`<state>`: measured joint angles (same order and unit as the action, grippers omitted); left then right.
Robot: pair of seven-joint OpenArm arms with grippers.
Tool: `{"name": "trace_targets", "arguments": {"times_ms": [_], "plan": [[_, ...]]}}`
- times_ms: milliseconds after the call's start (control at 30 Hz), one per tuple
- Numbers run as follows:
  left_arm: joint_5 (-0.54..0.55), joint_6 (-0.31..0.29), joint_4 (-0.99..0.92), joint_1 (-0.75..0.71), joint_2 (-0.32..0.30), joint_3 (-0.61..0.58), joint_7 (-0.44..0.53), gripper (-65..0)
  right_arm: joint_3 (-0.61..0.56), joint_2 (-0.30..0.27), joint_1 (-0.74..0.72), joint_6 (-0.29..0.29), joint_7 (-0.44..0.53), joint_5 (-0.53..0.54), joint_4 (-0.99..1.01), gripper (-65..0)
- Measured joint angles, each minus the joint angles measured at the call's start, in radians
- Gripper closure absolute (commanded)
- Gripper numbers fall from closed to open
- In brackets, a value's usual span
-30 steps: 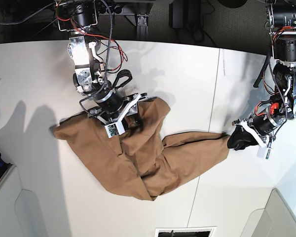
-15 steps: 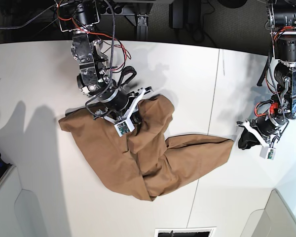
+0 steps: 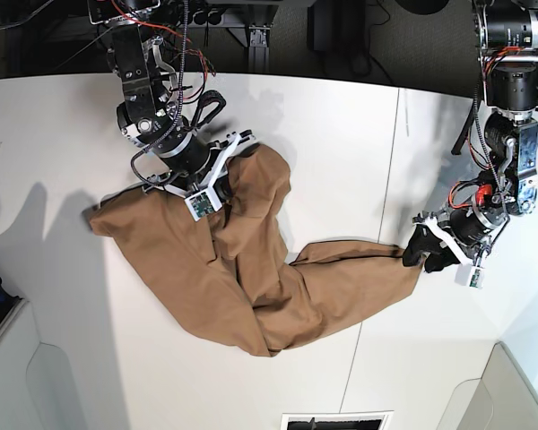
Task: Layout the t-shirt on the table in an organized manner, then fold the t-shirt properly
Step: 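Stretch the shirt between both grippers, spreading it across the table, then move the left gripper inward and grasp the shirt body near the right gripper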
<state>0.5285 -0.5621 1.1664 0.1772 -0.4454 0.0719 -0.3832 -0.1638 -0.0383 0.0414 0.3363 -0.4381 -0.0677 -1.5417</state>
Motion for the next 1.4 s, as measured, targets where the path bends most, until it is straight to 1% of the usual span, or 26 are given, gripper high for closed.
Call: {"name": "trace_targets", "arguments": {"times_ms": [100, 167, 200, 233, 300, 333, 367, 467, 500, 567, 600, 667, 700, 800, 933, 967, 1033, 1133, 1167, 1200, 1233, 1300, 1333, 1367, 1400], "plan": [[-0.048, 0.040, -0.025, 0.005, 0.020, -0.008, 0.034, -36.0, 0.000, 0.000, 0.000, 0.000, 0.000, 0.002, 0.000, 0.0], [-0.084, 0.078, -0.058, 0.015, 0.030, -0.035, 0.056, -36.0, 0.000, 0.000, 0.000, 0.000, 0.000, 0.011, 0.000, 0.0], [-0.108, 0.092, -0.078, 0.020, 0.032, -0.055, 0.078, -36.0, 0.000, 0.000, 0.000, 0.000, -0.001, 0.023, 0.000, 0.0], [-0.113, 0.107, -0.095, 0.025, 0.033, -0.075, 0.120, -36.0, 0.000, 0.000, 0.000, 0.000, -0.002, 0.026, 0.000, 0.0], [-0.135, 0.144, -0.128, 0.048, 0.032, -0.116, 0.160, -35.7, 0.000, 0.000, 0.000, 0.000, -0.003, 0.027, 0.000, 0.0], [-0.146, 0.164, -0.140, 0.058, 0.031, -0.134, 0.178, -33.3, 0.000, 0.000, 0.000, 0.000, -0.003, 0.027, 0.000, 0.0], [-0.158, 0.177, -0.150, 0.065, 0.031, -0.152, 0.192, -28.0, 0.000, 0.000, 0.000, 0.000, -0.005, 0.027, 0.000, 0.0], [-0.167, 0.177, -0.153, 0.068, 0.031, -0.187, 0.205, -5.1, 0.000, 0.000, 0.000, 0.000, -0.004, 0.027, 0.000, 0.0], [-0.182, 0.175, -0.153, 0.068, 0.032, -0.190, 0.209, 0.0, 0.000, 0.000, 0.000, 0.000, -0.004, 0.027, 0.000, 0.0], [-0.212, 0.185, -0.153, 0.070, 0.033, -0.190, 0.209, 0.0, 0.000, 0.000, 0.000, 0.000, -0.005, 0.026, 0.000, 0.0], [-0.216, 0.206, -0.153, 0.071, 0.031, -0.191, 0.209, 0.0, 0.000, 0.000, 0.000, 0.000, -0.004, 0.014, 0.000, 0.0], [-0.227, 0.288, -0.153, 0.076, 0.024, -0.193, 0.209, 0.0, 0.000, 0.000, 0.000, 0.000, -0.011, -0.012, -0.001, 0.0], [-0.231, 0.301, -0.153, 0.076, 0.010, -0.195, 0.203, 0.0, 0.004, 0.000, 0.000, 0.001, -0.016, -0.019, -0.002, 0.0], [-0.238, 0.307, -0.159, 0.084, -0.045, -0.195, 0.188, 0.0, 0.041, 0.003, -0.002, 0.009, -0.040, -0.018, -0.004, 0.0], [-0.240, 0.310, -0.159, 0.100, -0.109, -0.187, 0.186, 0.0, 0.134, 0.003, -0.003, 0.008, -0.048, -0.011, -0.006, 0.0], [-0.239, 0.306, -0.159, 0.102, -0.122, -0.182, 0.188, 0.0, 0.164, 0.003, -0.003, 0.009, -0.050, 0.001, -0.006, 0.0], [-0.235, 0.269, -0.158, 0.103, -0.148, -0.178, 0.188, 0.0, 0.224, 0.003, -0.003, 0.009, -0.050, 0.027, -0.006, 0.0], [-0.233, 0.260, -0.158, 0.100, -0.179, -0.177, 0.158, 0.0, 0.319, 0.005, -0.002, 0.013, -0.053, 0.070, -0.009, 0.0], [-0.233, 0.241, -0.158, 0.099, -0.187, -0.177, 0.154, 0.0, 0.353, 0.008, -0.002, 0.015, -0.053, 0.088, -0.013, 0.0], [-0.232, 0.200, -0.157, 0.100, -0.196, -0.177, 0.154, 0.0, 0.386, 0.008, -0.003, 0.015, -0.053, 0.113, -0.019, 0.0], [-0.221, 0.154, -0.155, 0.100, -0.205, -0.177, 0.155, -3.7, 0.418, 0.008, -0.003, 0.015, -0.054, 0.150, -0.030, 0.0], [-0.175, 0.058, -0.152, 0.101, -0.214, -0.177, 0.155, -19.2, 0.476, 0.007, -0.003, 0.020, -0.053, 0.233, -0.051, 0.0], [-0.147, 0.016, -0.152, 0.101, -0.216, -0.177, 0.155, -27.0, 0.497, 0.006, -0.003, 0.034, -0.054, 0.268, -0.062, 0.0], [-0.117, -0.017, -0.152, 0.100, -0.216, -0.177, 0.147, -32.9, 0.513, 0.005, -0.003, 0.055, -0.055, 0.298, -0.071, 0.0], [-0.083, -0.051, -0.152, 0.100, -0.216, -0.177, 0.130, -36.2, 0.525, 0.005, -0.003, 0.076, -0.054, 0.323, -0.080, -1.3]]}}
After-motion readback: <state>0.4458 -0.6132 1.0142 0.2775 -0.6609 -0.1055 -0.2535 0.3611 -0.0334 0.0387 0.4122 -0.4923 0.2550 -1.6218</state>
